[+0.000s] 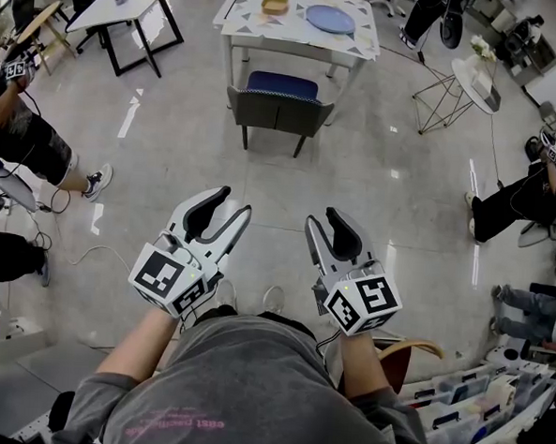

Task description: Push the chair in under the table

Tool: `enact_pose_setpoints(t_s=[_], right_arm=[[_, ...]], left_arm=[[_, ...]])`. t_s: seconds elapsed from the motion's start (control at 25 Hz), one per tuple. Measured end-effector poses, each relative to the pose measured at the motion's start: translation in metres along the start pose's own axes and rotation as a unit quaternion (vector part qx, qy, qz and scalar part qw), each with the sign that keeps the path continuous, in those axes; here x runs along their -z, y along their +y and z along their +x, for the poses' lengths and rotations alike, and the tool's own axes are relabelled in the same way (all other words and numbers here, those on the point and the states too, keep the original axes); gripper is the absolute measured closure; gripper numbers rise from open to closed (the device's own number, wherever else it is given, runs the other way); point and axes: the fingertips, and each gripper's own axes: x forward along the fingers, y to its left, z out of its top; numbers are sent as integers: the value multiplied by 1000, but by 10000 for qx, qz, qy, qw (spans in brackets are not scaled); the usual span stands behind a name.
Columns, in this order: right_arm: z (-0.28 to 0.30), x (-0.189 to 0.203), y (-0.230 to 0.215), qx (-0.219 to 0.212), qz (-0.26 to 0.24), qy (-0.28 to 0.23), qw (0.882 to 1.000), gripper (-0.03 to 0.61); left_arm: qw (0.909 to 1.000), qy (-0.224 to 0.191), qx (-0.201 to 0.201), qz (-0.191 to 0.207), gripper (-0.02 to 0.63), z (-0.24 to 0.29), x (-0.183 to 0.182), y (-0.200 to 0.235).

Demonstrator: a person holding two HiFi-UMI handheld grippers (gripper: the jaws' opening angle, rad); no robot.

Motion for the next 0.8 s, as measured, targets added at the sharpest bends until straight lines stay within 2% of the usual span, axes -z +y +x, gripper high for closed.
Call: enact_pose_setpoints(t_s=[0.32, 0.8], right_arm=[[-11, 5, -10, -104, 68, -21, 9999, 433], [-52, 8, -56, -247, 68, -28, 9997, 433]], left_arm=[[9999, 9, -137, -29, 431, 6, 6, -12], [9993, -7, -382, 8, 431, 33, 17, -63]])
